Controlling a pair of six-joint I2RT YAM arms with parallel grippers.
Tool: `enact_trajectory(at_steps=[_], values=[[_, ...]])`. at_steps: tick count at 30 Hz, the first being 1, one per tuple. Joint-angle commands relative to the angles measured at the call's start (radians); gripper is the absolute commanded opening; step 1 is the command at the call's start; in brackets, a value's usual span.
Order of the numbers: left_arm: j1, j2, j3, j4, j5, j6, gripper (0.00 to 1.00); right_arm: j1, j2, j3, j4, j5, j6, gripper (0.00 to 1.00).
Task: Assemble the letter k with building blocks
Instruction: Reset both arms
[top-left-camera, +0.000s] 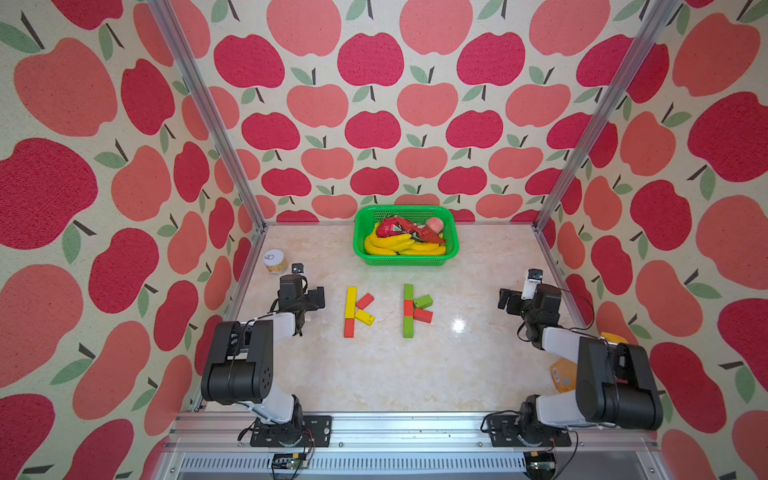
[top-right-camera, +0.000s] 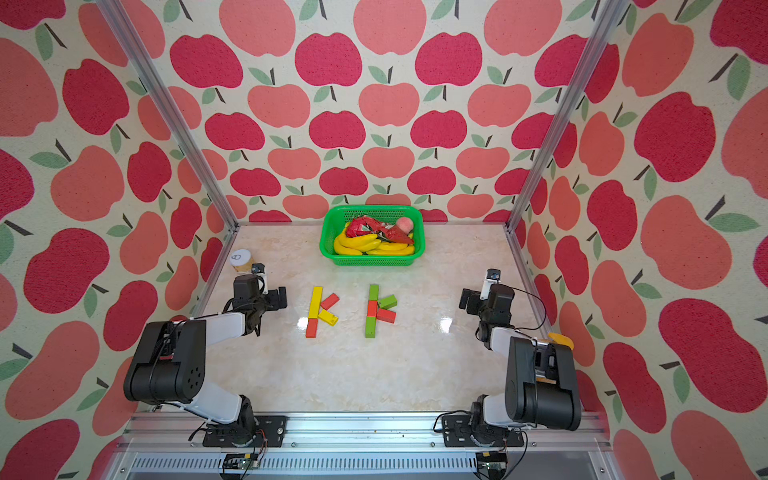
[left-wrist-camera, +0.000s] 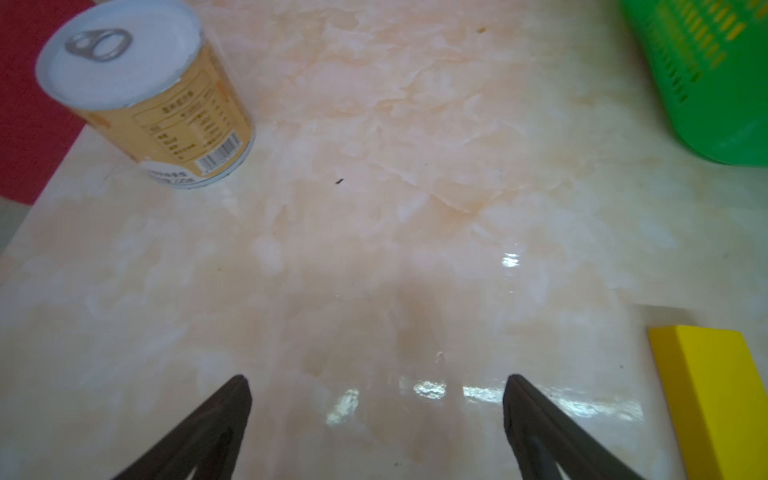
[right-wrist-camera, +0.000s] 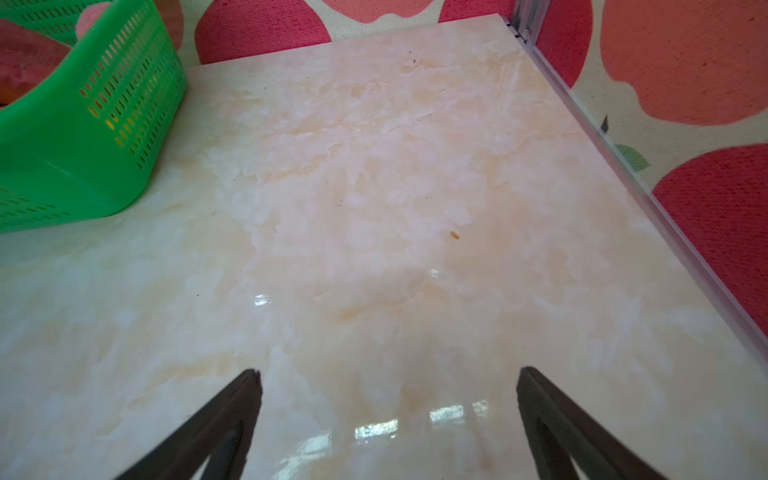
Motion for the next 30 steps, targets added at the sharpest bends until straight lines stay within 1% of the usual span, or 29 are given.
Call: enact_trajectory(at_steps=[1, 3, 4, 5, 6, 8, 10, 12, 13, 15, 19, 30], values=[[0.002, -0.022, -0.162, 0.414, 0.234, 0.092, 0.98, -0.001, -0.013, -0.005, 0.099, -0.16, -0.026, 0.99], [0.022, -0.032, -0.151, 0.381, 0.287, 0.093, 0.98, 0.0, -0.018, -0.092, 0.326, -0.195, 0.038, 0.99], [0.014, -0.017, -0.126, 0.35, 0.296, 0.108, 0.98, 0.005, 0.004, -0.132, 0.408, -0.193, 0.035, 0.99], [0.013, -0.006, -0.116, 0.334, 0.289, 0.11, 0.98, 0.006, 0.027, -0.14, 0.435, -0.155, 0.047, 0.99], [0.017, -0.009, -0.12, 0.338, 0.288, 0.102, 0.98, 0.007, 0.048, -0.143, 0.465, -0.15, 0.055, 0.99], [0.016, -0.006, -0.115, 0.334, 0.282, 0.1, 0.98, 0.016, 0.056, -0.116, 0.418, -0.192, 0.022, 0.99], [0.017, -0.004, -0.115, 0.335, 0.28, 0.099, 0.98, 0.029, 0.082, -0.133, 0.471, -0.197, 0.001, 0.99], [0.007, -0.002, -0.114, 0.333, 0.253, 0.099, 0.98, 0.055, 0.119, -0.142, 0.515, -0.122, 0.0, 0.99], [0.003, 0.002, -0.108, 0.327, 0.215, 0.09, 0.98, 0.068, 0.136, -0.123, 0.507, -0.075, 0.003, 0.99], [-0.006, 0.008, -0.099, 0.316, 0.134, 0.069, 0.98, 0.091, 0.119, -0.101, 0.433, -0.011, -0.016, 0.99], [-0.008, 0.008, -0.099, 0.318, 0.13, 0.068, 0.98, 0.108, 0.124, -0.104, 0.449, 0.033, -0.021, 0.99], [-0.008, 0.009, -0.099, 0.318, 0.126, 0.07, 0.98, 0.108, 0.123, -0.106, 0.449, 0.034, -0.022, 0.99]])
